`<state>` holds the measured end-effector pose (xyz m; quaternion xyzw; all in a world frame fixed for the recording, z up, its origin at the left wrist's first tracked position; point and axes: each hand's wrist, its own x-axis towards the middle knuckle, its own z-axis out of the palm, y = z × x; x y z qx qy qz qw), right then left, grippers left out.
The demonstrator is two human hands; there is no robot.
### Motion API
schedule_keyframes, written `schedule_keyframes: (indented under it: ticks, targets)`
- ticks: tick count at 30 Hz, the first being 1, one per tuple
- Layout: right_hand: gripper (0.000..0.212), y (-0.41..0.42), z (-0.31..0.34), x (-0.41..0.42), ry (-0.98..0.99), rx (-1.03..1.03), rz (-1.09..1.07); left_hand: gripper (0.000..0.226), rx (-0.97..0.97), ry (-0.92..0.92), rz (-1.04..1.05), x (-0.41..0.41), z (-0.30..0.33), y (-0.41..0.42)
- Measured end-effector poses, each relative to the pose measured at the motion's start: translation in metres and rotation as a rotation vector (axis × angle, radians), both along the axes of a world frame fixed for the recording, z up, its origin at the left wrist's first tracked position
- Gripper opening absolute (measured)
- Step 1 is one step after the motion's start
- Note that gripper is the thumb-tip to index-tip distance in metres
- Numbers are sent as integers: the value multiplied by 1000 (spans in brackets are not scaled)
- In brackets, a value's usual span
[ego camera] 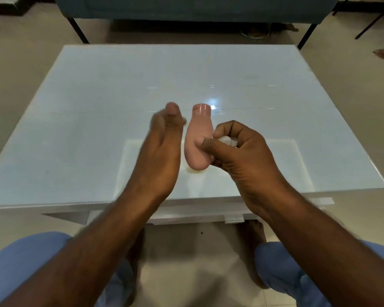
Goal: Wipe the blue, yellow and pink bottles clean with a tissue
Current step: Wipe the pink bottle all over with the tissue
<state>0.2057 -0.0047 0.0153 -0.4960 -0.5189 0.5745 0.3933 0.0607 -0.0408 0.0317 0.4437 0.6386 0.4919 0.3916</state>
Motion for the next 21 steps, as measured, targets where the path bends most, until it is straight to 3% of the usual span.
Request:
schedule_keyframes:
  ticks: [1, 3, 6, 11, 14, 17, 21]
  targets:
    - [14, 0, -1, 1, -5, 20, 4, 59, -132, -44, -56, 2, -3, 2]
    - [7, -1, -1, 3, -57, 42, 29, 46, -266, -74, -102, 8, -6, 3]
    - [17, -1, -3, 7, -166, 67, 93, 37, -277, -67, -29, 10, -17, 4]
    - [31, 4, 0, 15, -376, 341, 40, 27, -347, -372, -1, 10, -8, 9]
    - [26, 3, -4, 14, -409, 457, 9, 32, -354, -390, -18, 17, -6, 8]
    - [17, -1, -9, 11, -477, 515, 50, 51, -320, -288, 48, 16, -13, 12]
    - [17, -7, -12, 9, -567, 474, 182, 41, -272, -270, 104, 4, -12, 14]
